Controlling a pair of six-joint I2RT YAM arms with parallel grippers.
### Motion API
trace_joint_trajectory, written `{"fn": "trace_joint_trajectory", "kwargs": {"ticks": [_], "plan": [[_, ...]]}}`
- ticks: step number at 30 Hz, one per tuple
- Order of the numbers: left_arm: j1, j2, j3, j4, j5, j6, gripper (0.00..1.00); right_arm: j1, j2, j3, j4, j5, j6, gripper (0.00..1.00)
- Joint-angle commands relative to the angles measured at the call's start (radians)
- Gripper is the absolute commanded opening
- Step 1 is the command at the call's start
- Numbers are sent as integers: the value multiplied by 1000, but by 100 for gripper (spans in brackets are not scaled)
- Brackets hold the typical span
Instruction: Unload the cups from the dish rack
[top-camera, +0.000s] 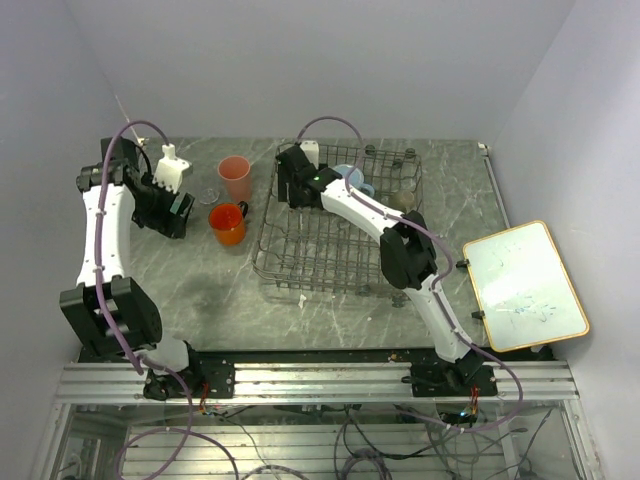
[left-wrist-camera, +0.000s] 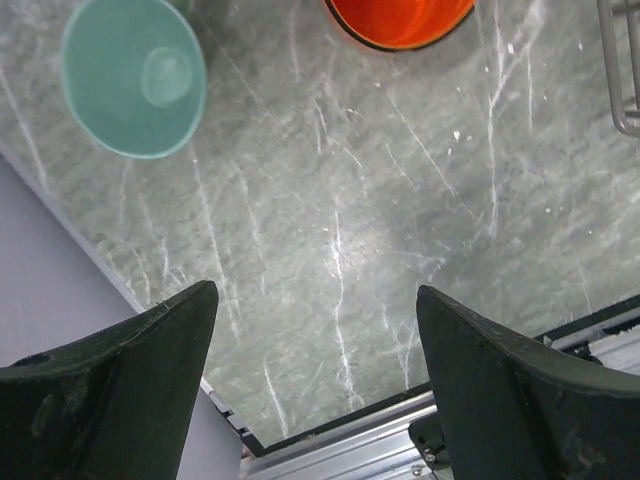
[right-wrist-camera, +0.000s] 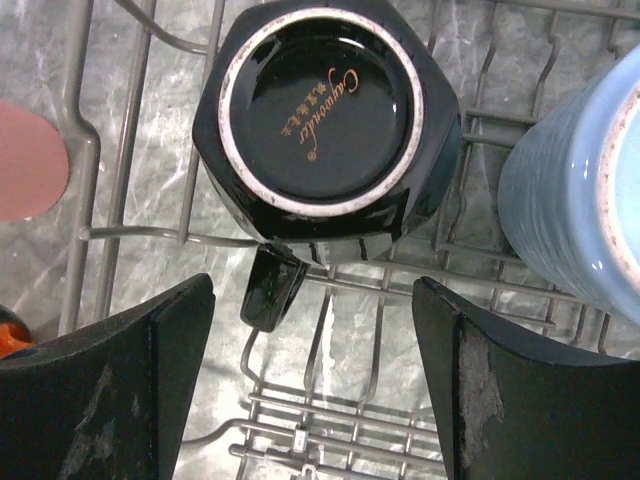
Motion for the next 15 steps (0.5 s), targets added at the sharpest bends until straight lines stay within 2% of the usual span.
{"fn": "trace_joint_trajectory", "kwargs": {"ticks": [1,4,7,10,15], "plan": [[-5,-71,-37,-27,48,50,90,0,33,46,7,71,28,78],[-4,-100,-50,-29,51,63,90,4,27,23,17,101,30,70],[-5,-120,-62,-30,61,70,90,13,-4,-30,47,139,13,56],[-5,-134,-67,-34,77,72,89,16,-26,-66,57,162,-9,46],[-5,-168,-57,-57,103,80,89,17,-28,-75,53,171,-44,44]]}}
